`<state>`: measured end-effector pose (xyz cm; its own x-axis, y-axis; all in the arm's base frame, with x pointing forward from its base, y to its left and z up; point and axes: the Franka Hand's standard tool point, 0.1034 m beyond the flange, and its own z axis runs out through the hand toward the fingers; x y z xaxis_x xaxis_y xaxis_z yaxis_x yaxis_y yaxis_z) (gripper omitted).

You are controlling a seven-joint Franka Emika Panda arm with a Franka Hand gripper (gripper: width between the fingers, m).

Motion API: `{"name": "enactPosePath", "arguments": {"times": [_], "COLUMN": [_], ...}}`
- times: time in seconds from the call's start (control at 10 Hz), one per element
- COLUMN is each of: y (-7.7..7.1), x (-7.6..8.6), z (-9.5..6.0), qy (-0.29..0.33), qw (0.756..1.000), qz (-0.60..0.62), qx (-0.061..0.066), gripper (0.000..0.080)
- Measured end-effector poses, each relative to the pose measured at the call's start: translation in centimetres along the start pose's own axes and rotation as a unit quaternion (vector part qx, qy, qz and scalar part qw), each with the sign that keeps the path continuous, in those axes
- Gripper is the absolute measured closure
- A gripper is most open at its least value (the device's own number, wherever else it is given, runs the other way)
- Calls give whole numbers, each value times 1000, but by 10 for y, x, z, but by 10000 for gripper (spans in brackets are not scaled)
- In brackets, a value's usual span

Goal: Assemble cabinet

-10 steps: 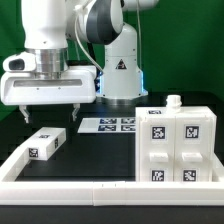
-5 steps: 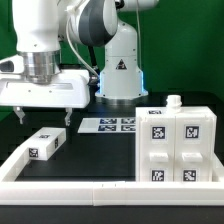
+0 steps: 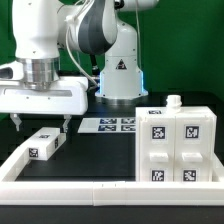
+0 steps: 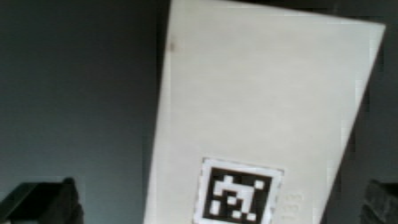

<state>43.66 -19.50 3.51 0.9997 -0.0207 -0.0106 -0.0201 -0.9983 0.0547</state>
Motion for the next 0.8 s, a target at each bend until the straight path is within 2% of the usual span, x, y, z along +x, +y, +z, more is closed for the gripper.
{"name": "enactPosePath", "arguments": {"times": [0.2, 0.4, 0.7, 0.8], "y": [-3, -3, -3, -3], "x": [1, 2, -5, -5], "z": [2, 7, 17, 17], "qy": [0, 5, 4, 4], "qw": [1000, 1000, 1000, 1000], "qz": [-3, -13, -22, -23], "qx": [0, -5, -10, -10], "gripper": [2, 2, 2, 118]}}
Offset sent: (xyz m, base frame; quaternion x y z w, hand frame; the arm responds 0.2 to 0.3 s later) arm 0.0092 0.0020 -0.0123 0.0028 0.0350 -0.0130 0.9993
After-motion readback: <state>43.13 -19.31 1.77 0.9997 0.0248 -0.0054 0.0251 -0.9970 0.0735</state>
